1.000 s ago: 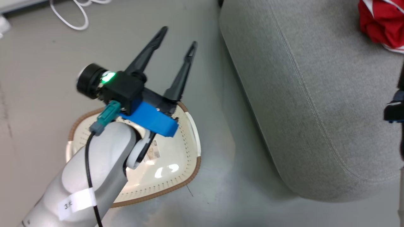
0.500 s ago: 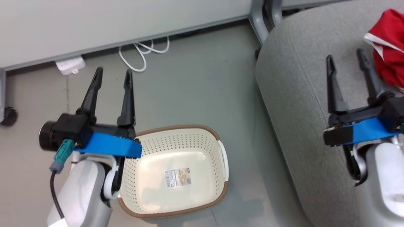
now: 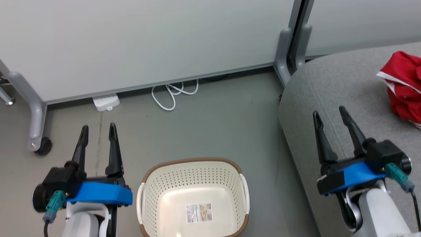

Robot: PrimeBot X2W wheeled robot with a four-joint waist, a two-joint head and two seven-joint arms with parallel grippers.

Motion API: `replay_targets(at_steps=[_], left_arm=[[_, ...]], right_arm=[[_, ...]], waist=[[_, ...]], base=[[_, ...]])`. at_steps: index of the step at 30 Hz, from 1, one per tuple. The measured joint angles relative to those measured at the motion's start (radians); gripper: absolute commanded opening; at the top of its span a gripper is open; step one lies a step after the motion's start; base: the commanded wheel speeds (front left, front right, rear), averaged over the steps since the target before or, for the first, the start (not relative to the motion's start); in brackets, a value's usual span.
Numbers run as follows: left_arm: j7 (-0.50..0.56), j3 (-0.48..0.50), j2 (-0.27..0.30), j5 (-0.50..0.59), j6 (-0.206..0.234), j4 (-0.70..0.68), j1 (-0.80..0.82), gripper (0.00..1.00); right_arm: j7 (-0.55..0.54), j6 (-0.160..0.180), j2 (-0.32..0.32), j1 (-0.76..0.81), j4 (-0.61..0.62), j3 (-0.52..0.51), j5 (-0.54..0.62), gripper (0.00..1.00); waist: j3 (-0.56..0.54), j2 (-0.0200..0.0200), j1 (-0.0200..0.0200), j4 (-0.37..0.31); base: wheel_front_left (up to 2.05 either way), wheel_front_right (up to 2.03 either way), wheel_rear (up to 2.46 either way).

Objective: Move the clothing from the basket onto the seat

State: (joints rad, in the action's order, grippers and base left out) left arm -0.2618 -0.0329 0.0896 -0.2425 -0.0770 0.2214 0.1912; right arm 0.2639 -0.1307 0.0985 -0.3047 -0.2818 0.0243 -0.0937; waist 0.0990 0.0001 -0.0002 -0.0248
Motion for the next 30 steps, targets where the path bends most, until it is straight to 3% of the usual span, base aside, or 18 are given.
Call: replay_targets(at_steps=[12, 30], left_arm=[[0.0, 0.053, -0.034, 0.035, -0.036, 0.044, -0.113, 1.0], [0.0, 0.04, -0.038, 0.021, -0.044, 0.08, -0.144, 1.0]], right_arm=[[0.0, 0.0, -0.03, 0.146, -0.014, -0.029, -0.021, 1.0], [0.0, 0.0, -0.046, 0.21, -0.036, -0.04, -0.048, 1.0]], waist=[[-0.09, 0.0, 0.0, 0.036], [-0.14, 0.0, 0.0001, 0.079]], base=[[0.0, 0.0, 0.0], [0.0, 0.0, 0.0]])
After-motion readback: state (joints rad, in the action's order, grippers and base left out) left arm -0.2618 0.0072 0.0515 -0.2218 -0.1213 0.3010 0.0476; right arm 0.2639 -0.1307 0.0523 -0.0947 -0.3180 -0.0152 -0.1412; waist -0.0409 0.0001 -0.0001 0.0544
